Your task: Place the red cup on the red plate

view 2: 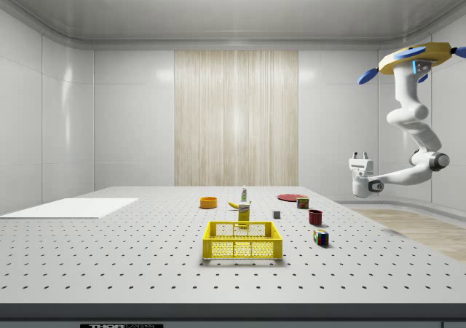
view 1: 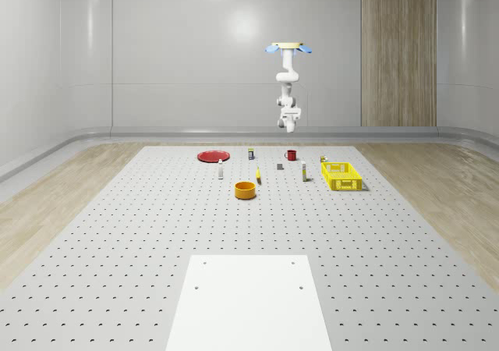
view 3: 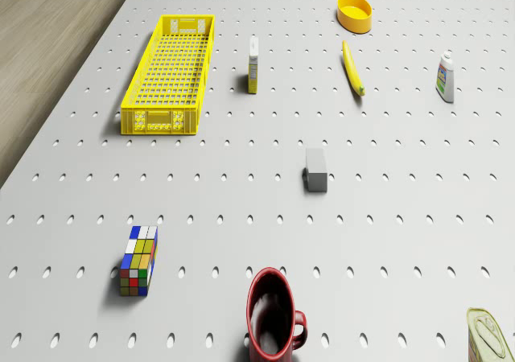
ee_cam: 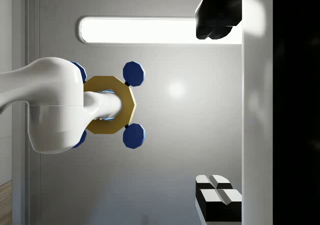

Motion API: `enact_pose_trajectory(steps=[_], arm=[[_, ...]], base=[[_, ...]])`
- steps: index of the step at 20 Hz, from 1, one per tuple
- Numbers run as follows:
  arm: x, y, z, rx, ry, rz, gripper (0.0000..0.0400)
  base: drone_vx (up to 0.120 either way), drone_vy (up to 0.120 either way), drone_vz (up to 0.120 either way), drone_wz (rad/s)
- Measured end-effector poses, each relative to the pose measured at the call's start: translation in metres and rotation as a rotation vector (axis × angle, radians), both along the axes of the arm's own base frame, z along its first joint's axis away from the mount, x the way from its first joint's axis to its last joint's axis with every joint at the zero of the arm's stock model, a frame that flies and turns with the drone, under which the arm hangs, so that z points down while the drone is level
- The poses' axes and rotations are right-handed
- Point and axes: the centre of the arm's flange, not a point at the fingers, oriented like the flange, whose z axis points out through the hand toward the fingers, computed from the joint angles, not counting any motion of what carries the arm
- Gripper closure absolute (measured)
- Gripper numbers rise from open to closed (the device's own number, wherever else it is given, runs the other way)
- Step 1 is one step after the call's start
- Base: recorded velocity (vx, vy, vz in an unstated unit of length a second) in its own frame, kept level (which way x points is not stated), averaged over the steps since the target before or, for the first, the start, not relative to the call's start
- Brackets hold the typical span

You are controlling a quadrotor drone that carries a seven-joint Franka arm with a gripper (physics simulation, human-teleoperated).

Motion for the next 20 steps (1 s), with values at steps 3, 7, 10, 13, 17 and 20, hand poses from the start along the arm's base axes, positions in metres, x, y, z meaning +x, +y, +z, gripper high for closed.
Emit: enact_pose_trajectory(steps=[3,7,10,13,17,20], arm=[[0.0,0.0,0.0017,0.0,-0.002,0.0,0.0],[-0.0002,0.0,0.0027,0.0,-0.005,0.0,0.0],[-0.0004,0.0001,0.003,0.0,-0.008,0.0,0.0],[-0.0006,0.0001,0.0031,-0.001,-0.01,0.0,0.0],[-0.0009,0.0002,0.0032,-0.002,-0.013,0.0,0.0],[-0.0012,0.0003,0.0032,-0.003,-0.015,0.0,0.0]], base=[[0.12,0.0,0.0,0.0],[0.12,0.0,0.0,0.0],[0.12,0.0,0.0,0.0],[0.12,0.0,0.0,0.0],[0.12,0.0,0.0,0.0],[0.12,0.0,0.0,0.0]])
